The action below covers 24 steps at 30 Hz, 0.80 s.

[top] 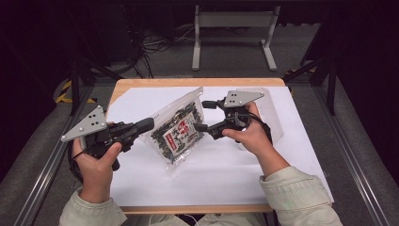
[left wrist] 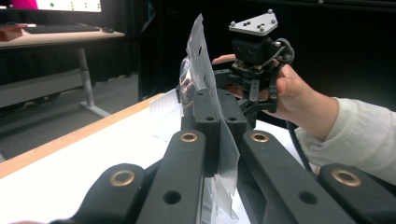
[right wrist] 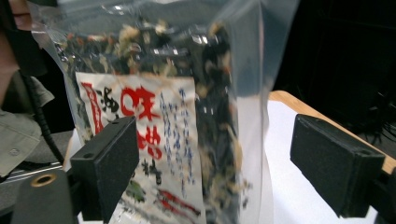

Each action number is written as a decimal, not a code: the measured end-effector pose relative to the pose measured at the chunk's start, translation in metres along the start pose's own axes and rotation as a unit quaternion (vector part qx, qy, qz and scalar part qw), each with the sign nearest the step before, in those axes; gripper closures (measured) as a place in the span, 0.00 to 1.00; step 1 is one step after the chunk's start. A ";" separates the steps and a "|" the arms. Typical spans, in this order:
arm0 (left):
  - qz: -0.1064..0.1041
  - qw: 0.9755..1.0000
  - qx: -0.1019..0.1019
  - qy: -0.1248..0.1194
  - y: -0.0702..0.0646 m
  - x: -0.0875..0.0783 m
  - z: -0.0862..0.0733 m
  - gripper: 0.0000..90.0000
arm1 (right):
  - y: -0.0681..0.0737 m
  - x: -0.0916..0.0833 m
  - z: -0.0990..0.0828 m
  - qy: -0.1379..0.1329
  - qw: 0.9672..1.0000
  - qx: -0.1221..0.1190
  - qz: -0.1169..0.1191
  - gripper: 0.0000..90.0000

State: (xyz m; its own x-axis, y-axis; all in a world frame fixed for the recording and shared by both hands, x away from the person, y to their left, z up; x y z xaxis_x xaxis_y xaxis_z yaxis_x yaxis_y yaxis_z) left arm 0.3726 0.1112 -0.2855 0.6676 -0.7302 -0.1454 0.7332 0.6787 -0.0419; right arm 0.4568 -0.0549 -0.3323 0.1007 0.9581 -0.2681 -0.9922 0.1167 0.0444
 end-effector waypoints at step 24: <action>-0.015 0.999 0.021 -0.021 -0.007 -0.001 0.002 1.00 | 0.030 0.024 0.001 0.022 0.994 -0.038 0.096 0.45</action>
State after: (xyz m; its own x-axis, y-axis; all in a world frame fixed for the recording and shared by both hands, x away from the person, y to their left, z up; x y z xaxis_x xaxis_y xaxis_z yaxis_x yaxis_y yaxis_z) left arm 0.3668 0.1072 -0.2832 0.6496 -0.7532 -0.1039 0.7570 0.6534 -0.0037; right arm 0.4290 -0.0278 -0.3370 -0.0926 0.9483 -0.3037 -0.9957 -0.0887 0.0267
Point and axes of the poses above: each handheld gripper's, and its own axes: x roughly forward along the jaws, z roughly out of its top, y roughly to its left, the point moved 10 cm from there along x, roughly forward along the jaws, and after that the axes turned 13 degrees about z, right-handed, at the moved point
